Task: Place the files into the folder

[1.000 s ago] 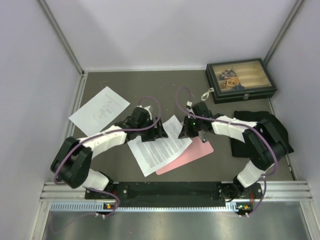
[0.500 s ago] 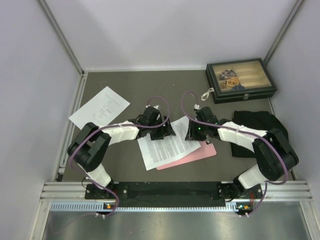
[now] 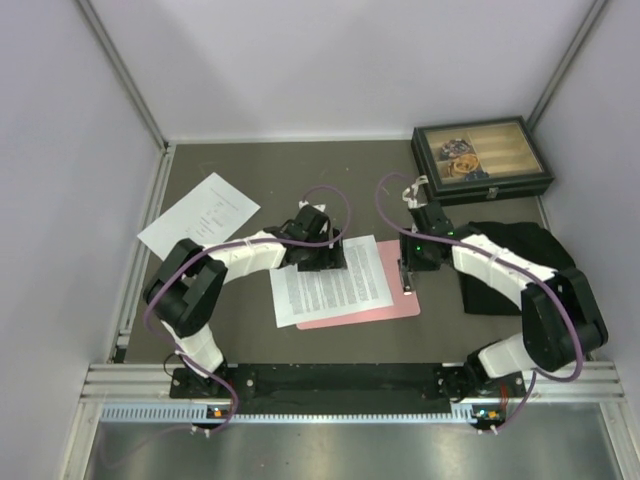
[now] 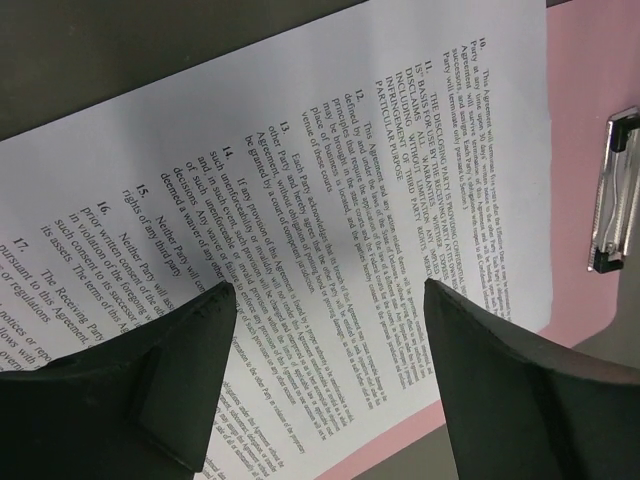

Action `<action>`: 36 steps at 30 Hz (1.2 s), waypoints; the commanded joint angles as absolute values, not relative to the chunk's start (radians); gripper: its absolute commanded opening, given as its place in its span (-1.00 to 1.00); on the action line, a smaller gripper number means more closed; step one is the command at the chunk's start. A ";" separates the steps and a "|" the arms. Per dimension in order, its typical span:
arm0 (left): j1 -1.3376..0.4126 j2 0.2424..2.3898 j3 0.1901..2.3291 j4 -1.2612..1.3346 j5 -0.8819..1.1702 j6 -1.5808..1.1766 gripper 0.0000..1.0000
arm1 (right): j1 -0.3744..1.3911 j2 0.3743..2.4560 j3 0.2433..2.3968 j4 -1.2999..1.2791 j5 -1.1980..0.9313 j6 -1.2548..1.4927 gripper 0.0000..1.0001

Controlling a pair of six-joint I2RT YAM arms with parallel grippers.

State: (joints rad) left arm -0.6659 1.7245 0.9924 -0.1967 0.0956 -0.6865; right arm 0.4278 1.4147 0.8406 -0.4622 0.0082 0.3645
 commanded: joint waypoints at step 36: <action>-0.660 1.756 0.994 -0.307 0.069 -0.598 0.62 | 0.566 1.577 1.000 -0.483 0.123 0.268 -0.15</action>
State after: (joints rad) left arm -0.6628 1.7317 1.0168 -0.2523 0.0692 -0.5999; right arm 0.5564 1.5513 0.9707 -0.5343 0.1608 0.2798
